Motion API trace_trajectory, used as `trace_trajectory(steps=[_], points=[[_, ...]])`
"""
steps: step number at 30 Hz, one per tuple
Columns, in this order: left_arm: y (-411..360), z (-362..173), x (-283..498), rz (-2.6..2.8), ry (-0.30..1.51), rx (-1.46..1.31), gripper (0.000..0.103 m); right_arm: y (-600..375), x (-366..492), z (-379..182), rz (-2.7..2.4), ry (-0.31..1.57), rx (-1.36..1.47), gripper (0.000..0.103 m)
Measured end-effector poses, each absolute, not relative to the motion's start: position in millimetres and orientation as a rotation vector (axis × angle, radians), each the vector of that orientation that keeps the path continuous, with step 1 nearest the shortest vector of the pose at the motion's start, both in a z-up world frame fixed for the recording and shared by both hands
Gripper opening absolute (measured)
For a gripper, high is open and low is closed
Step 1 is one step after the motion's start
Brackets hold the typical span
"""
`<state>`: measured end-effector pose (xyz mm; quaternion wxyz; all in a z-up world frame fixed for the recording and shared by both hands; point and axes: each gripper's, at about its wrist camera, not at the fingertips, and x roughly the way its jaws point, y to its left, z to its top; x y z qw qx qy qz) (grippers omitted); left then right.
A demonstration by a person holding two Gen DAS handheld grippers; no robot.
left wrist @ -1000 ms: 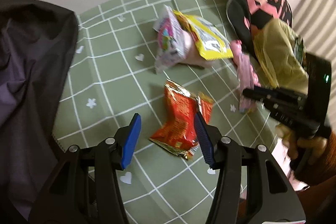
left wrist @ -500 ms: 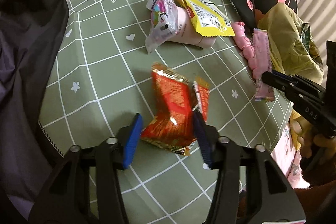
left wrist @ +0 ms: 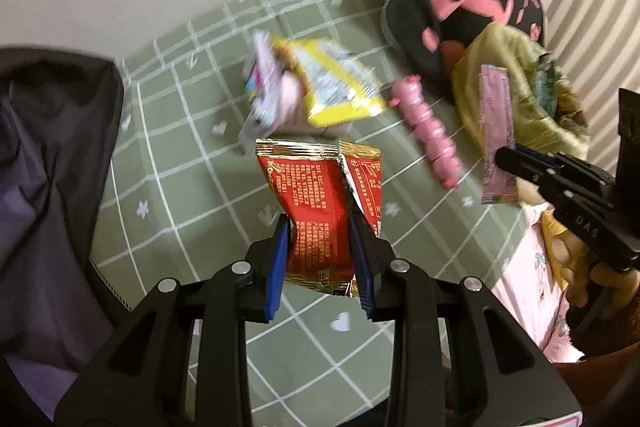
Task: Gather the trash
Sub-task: 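Grasp the red snack packet with the left tool, then carry red packet with left tool while right tool carries pink strip over yellow bag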
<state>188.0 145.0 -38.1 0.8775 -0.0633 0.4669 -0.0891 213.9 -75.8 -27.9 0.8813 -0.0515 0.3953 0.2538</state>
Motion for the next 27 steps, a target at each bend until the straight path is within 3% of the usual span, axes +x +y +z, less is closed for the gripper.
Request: trace_trajectory(steps=[17,27], points=[[70,122,238,-0.347,0.53,-0.169,0.028,-170,198,128,0.312,0.431,-0.142,0.014],[-17,122,261,-0.522,0.55,-0.057,0.028,-234,199,135,0.172,0.423,-0.088,0.014]])
